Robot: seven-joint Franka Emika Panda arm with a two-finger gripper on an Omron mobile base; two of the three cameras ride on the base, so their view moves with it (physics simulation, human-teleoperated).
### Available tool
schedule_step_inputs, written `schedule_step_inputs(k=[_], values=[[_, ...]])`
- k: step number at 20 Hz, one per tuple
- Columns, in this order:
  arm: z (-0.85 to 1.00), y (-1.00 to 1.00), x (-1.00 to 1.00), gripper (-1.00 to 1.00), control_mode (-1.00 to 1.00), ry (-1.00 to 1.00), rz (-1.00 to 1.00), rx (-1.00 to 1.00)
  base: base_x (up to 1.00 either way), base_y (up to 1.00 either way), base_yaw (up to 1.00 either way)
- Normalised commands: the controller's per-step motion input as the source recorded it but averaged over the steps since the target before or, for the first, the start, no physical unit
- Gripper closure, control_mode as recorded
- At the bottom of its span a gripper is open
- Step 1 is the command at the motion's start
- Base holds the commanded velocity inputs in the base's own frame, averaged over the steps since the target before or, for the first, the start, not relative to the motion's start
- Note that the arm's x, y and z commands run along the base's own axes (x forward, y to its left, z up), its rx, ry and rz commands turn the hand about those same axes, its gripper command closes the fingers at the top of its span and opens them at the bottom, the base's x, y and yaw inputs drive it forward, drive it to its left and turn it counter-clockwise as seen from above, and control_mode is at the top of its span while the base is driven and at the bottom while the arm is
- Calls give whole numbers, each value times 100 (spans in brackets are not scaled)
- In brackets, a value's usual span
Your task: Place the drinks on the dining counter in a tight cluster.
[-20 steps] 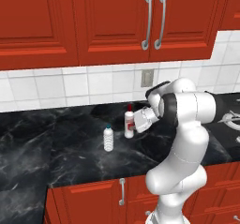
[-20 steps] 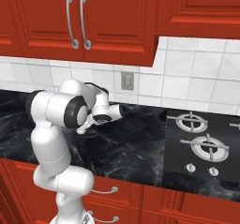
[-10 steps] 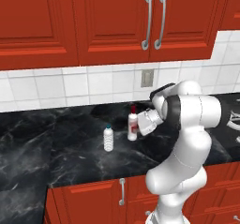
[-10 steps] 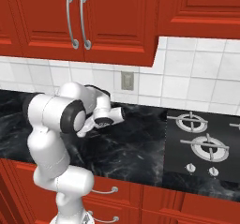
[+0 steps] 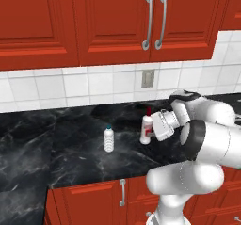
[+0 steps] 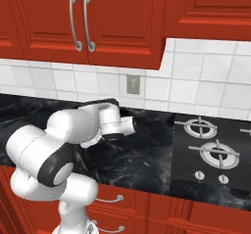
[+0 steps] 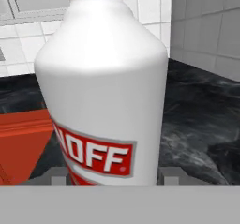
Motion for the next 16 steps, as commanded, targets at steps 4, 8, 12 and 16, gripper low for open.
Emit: schedule_step_inputs(k=[4,8,12,16], values=[[100,-17,-7,100,-100,0,0,-9,0,0,0],[100,-3,0,100,-100,0,0,-11,0,0,0],[47,-4,-42,100,-100,0,0,-3,0,0,0],[0,-2,-51,100,-100,0,0,0,0,0,0]])
